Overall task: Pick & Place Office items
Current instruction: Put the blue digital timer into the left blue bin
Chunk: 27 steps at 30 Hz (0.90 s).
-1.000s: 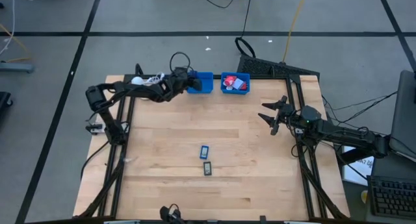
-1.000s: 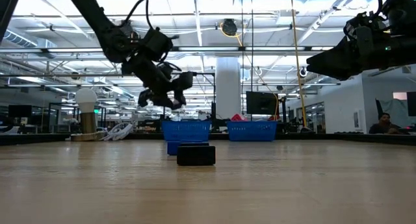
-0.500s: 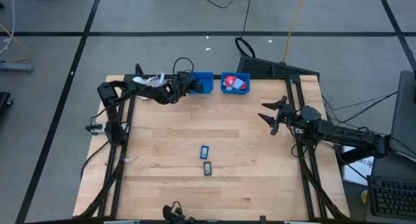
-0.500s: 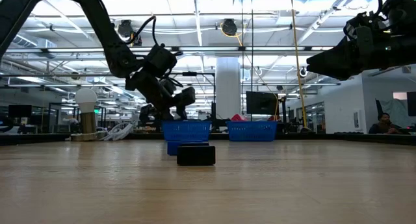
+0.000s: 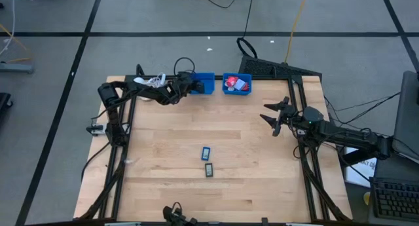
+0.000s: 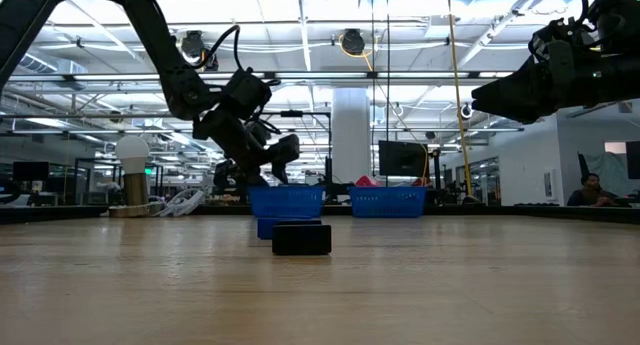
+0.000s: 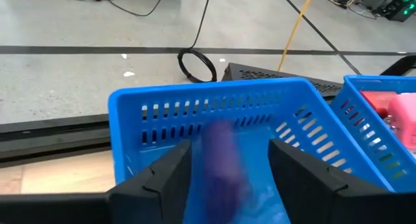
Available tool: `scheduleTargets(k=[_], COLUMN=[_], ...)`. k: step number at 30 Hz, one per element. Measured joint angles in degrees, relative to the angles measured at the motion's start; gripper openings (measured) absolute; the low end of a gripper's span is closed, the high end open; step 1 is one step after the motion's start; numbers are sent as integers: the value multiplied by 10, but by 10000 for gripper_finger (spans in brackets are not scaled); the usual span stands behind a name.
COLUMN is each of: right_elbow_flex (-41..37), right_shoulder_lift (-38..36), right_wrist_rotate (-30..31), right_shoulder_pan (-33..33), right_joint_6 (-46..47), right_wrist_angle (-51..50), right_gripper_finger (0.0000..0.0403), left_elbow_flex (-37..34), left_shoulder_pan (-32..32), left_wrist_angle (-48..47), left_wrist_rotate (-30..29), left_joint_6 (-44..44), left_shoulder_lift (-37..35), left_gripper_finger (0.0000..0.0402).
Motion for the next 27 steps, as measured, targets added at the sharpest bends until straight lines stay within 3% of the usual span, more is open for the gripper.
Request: scheduleTargets(k=[17, 27], right_elbow_flex=[0, 0], right_shoulder_lift=[0, 0], right_wrist_rotate=[0, 0], right_shoulder_pan=[0, 0], right_joint_6=[0, 0], right_wrist_angle=[0, 0], right_gripper_finger=[238, 238], left_elbow_flex=[0, 0], left_shoulder_pan=[0, -4], left_wrist_angle=[-1, 22], left_wrist_rotate=[4, 90], left_joint_6=[33, 82], left_shoulder_lift=[0, -72], left_gripper_finger=[163, 164])
